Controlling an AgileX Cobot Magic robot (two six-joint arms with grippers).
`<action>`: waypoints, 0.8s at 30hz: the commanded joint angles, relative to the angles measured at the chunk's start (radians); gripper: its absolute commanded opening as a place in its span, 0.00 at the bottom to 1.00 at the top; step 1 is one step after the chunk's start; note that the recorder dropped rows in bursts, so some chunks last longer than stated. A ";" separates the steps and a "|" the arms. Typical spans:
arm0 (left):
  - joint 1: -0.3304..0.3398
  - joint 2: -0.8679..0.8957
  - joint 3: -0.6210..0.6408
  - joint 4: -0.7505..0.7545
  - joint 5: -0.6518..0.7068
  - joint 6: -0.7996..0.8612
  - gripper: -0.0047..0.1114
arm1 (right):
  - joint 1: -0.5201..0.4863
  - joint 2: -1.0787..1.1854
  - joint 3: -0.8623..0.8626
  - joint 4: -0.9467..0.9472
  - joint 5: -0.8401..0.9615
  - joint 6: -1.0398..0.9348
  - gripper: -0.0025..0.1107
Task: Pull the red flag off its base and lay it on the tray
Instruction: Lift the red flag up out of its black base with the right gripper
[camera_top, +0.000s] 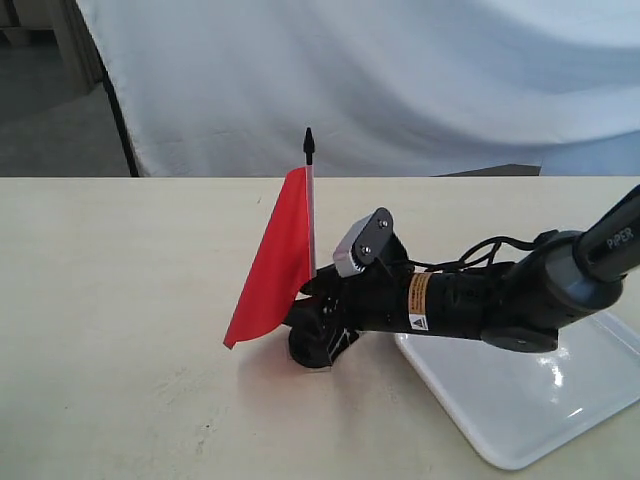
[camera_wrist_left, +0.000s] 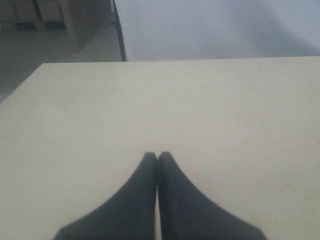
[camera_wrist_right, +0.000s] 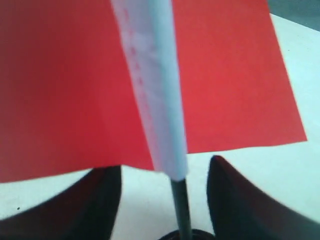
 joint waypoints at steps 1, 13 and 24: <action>-0.004 -0.003 0.002 0.004 -0.005 -0.006 0.04 | 0.001 -0.005 -0.002 -0.014 -0.038 -0.003 0.02; -0.004 -0.003 0.002 0.004 -0.005 -0.006 0.04 | -0.024 -0.344 0.007 -0.261 0.312 0.280 0.02; -0.004 -0.003 0.002 0.004 -0.005 -0.006 0.04 | -0.180 -0.695 0.069 -0.750 0.818 0.511 0.02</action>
